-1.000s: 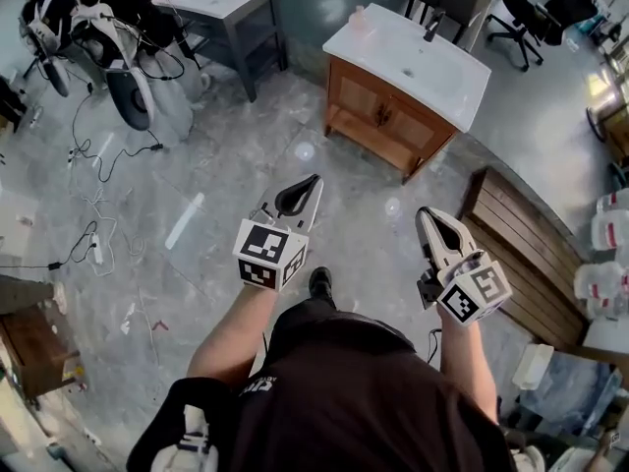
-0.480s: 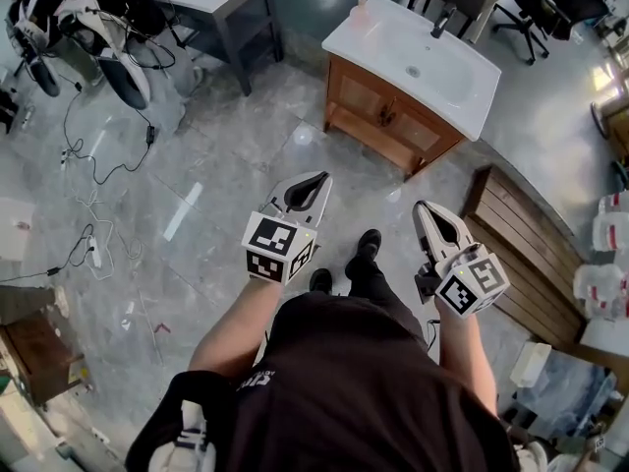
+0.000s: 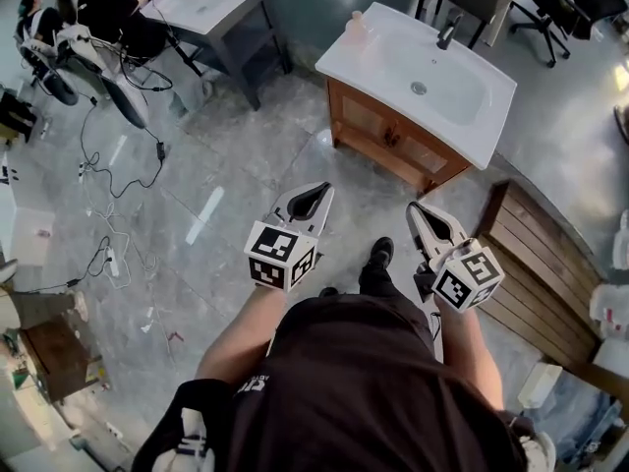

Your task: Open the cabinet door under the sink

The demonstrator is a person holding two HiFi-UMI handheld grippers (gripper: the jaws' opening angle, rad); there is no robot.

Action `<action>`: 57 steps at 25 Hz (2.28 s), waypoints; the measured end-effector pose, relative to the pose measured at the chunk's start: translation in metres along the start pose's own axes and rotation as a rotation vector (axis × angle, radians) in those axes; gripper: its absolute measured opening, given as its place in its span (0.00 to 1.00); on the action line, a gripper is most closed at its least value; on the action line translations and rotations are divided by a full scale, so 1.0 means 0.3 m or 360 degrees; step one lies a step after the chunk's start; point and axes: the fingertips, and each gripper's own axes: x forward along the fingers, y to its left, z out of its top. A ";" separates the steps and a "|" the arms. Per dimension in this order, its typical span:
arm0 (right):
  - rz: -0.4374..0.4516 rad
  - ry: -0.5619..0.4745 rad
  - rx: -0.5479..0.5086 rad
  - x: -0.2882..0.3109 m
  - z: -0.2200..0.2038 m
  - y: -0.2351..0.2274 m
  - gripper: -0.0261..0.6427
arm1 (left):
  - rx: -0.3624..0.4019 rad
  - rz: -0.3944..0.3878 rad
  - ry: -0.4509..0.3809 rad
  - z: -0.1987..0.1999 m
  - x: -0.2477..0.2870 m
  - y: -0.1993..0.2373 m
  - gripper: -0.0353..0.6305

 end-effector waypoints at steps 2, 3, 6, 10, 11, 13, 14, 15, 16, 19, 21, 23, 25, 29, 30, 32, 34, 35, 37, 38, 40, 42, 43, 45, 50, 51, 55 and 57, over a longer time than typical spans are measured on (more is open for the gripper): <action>0.0009 0.0004 0.0026 0.028 0.030 -0.098 0.06 | -0.0009 -0.0015 0.0047 0.021 0.096 -0.004 0.08; 0.0004 0.0015 0.0042 0.041 0.040 -0.150 0.06 | 0.0003 -0.0017 0.0067 0.033 0.143 -0.005 0.08; 0.0010 0.0045 0.0071 0.086 0.057 -0.276 0.06 | 0.0025 -0.0015 0.0106 0.066 0.271 0.001 0.08; 0.0055 0.0111 0.0064 0.150 0.044 -0.362 0.06 | 0.0014 -0.0024 0.0147 0.072 0.398 0.015 0.08; 0.0054 0.0142 0.0070 0.168 0.037 -0.376 0.06 | -0.0002 -0.0030 0.0149 0.067 0.423 0.021 0.08; 0.0050 0.0188 0.0081 0.203 0.022 -0.390 0.06 | -0.0024 -0.0045 0.0159 0.051 0.459 0.034 0.08; 0.0045 0.0198 0.0082 0.217 0.017 -0.394 0.06 | -0.0027 -0.0058 0.0164 0.042 0.473 0.042 0.08; 0.0037 0.0203 0.0079 0.229 0.012 -0.397 0.06 | -0.0028 -0.0073 0.0166 0.034 0.485 0.051 0.08; 0.0025 0.0209 0.0074 0.241 0.006 -0.399 0.06 | -0.0025 -0.0088 0.0167 0.025 0.494 0.062 0.08; -0.0068 0.0236 0.0079 0.272 -0.013 -0.388 0.06 | 0.0011 -0.0113 0.0191 -0.017 0.489 0.101 0.08; -0.0152 0.0201 0.0098 0.305 -0.007 -0.389 0.06 | 0.0059 -0.0140 0.0193 -0.028 0.494 0.140 0.08; -0.0221 0.0153 0.0127 0.335 -0.014 -0.388 0.06 | 0.0086 -0.0185 0.0190 -0.039 0.495 0.170 0.08; -0.0280 0.0137 0.0143 0.363 -0.030 -0.378 0.06 | 0.0101 -0.0224 0.0195 -0.061 0.490 0.196 0.08; -0.0332 0.0159 0.0140 0.437 -0.063 -0.365 0.06 | 0.0081 -0.0242 0.0190 -0.091 0.511 0.263 0.08; -0.0330 0.0173 0.0143 0.446 -0.072 -0.358 0.06 | 0.0063 -0.0243 0.0187 -0.097 0.514 0.271 0.08; -0.0319 0.0207 0.0133 0.463 -0.085 -0.357 0.06 | 0.0035 -0.0247 0.0186 -0.112 0.526 0.283 0.08; -0.0313 0.0236 0.0116 0.486 -0.099 -0.385 0.06 | 0.0032 -0.0248 0.0197 -0.135 0.557 0.296 0.08; -0.0312 0.0243 0.0113 0.500 -0.109 -0.409 0.06 | 0.0034 -0.0248 0.0205 -0.150 0.577 0.303 0.08; -0.0299 0.0237 0.0116 0.533 -0.136 -0.463 0.06 | 0.0035 -0.0246 0.0220 -0.185 0.625 0.316 0.08; -0.0287 0.0228 0.0122 0.552 -0.155 -0.489 0.06 | 0.0035 -0.0247 0.0227 -0.207 0.652 0.321 0.08; -0.0255 0.0224 0.0129 0.594 -0.213 -0.537 0.06 | 0.0032 -0.0255 0.0248 -0.266 0.708 0.329 0.08; -0.0215 0.0228 0.0131 0.639 -0.298 -0.590 0.06 | 0.0024 -0.0264 0.0280 -0.350 0.772 0.337 0.08; -0.0208 0.0226 0.0140 0.661 -0.341 -0.624 0.06 | 0.0026 -0.0266 0.0293 -0.393 0.811 0.344 0.08; -0.0218 0.0204 0.0171 0.702 -0.421 -0.703 0.06 | 0.0035 -0.0266 0.0306 -0.473 0.895 0.363 0.08; -0.0276 0.0184 0.0209 0.744 -0.623 -0.874 0.06 | -0.0013 -0.0252 0.0310 -0.654 1.082 0.378 0.08; -0.0280 0.0192 0.0197 0.749 -0.656 -0.900 0.06 | -0.0029 -0.0253 0.0309 -0.685 1.115 0.377 0.08; -0.0272 0.0224 0.0145 0.758 -0.761 -0.977 0.06 | -0.0018 -0.0240 0.0312 -0.799 1.213 0.390 0.08; -0.0270 0.0236 0.0120 0.762 -0.803 -1.017 0.06 | 0.0002 -0.0220 0.0309 -0.846 1.262 0.412 0.08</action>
